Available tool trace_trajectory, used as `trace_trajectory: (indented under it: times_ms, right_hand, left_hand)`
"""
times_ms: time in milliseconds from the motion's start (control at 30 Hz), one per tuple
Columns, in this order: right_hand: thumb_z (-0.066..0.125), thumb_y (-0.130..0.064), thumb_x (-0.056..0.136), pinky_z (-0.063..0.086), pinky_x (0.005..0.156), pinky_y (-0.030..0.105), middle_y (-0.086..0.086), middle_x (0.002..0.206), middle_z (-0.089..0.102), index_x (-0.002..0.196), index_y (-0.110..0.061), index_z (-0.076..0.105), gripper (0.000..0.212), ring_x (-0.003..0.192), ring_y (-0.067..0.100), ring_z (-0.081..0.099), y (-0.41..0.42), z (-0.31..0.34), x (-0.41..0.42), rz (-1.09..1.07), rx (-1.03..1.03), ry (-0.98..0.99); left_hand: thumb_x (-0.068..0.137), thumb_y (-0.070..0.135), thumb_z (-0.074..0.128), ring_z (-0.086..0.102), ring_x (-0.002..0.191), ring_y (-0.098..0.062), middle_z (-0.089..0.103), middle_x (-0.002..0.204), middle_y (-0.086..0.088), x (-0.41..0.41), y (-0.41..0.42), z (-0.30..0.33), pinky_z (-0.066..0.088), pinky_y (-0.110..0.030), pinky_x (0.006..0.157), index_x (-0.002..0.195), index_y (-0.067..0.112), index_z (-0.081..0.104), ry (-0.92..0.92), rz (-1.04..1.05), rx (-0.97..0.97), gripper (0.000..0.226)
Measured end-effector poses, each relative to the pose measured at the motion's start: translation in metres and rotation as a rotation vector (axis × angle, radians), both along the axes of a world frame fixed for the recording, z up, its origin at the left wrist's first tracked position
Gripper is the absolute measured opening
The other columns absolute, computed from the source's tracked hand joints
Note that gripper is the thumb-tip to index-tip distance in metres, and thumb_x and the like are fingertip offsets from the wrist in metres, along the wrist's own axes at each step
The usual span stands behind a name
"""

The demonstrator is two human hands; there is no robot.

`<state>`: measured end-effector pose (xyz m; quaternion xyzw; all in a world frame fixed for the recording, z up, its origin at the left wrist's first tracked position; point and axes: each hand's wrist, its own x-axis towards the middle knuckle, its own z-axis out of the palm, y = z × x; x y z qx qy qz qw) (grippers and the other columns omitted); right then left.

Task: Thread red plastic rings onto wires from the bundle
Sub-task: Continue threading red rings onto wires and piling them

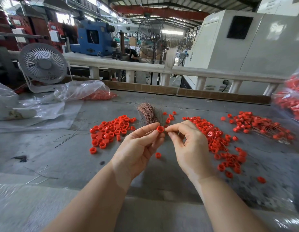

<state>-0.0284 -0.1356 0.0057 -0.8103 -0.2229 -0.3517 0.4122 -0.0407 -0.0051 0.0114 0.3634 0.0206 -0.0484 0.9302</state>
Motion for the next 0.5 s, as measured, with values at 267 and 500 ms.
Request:
trace_trajectory:
  times_ms: [267, 500]
  right_hand:
    - [0.065, -0.001, 0.081, 0.047, 0.065, 0.032, -0.006, 0.076, 0.058, 0.08, -0.012, 0.07, 0.012, 0.071, 0.015, 0.055, -0.0002, -0.0001, -0.0002, -0.016, -0.019, 0.012]
    - [0.066, 0.0, 0.08, 0.049, 0.066, 0.037, 0.0, 0.077, 0.061, 0.082, -0.01, 0.071, 0.011, 0.074, 0.022, 0.058, -0.0013, 0.0005, -0.0013, -0.029, -0.085, -0.004]
  left_hand:
    - [0.081, -0.009, 0.052, 0.069, 0.063, -0.015, 0.071, 0.075, -0.012, -0.0018, -0.0007, 0.0016, 0.057, -0.02, 0.061, 0.089, -0.001, 0.067, 0.005, -0.003, 0.017, 0.018]
    - [0.075, 0.001, 0.059, 0.068, 0.063, -0.013, 0.071, 0.073, -0.011, -0.0004, -0.0001, 0.0022, 0.056, -0.019, 0.057, 0.086, 0.0, 0.067, 0.028, 0.0, 0.04, 0.014]
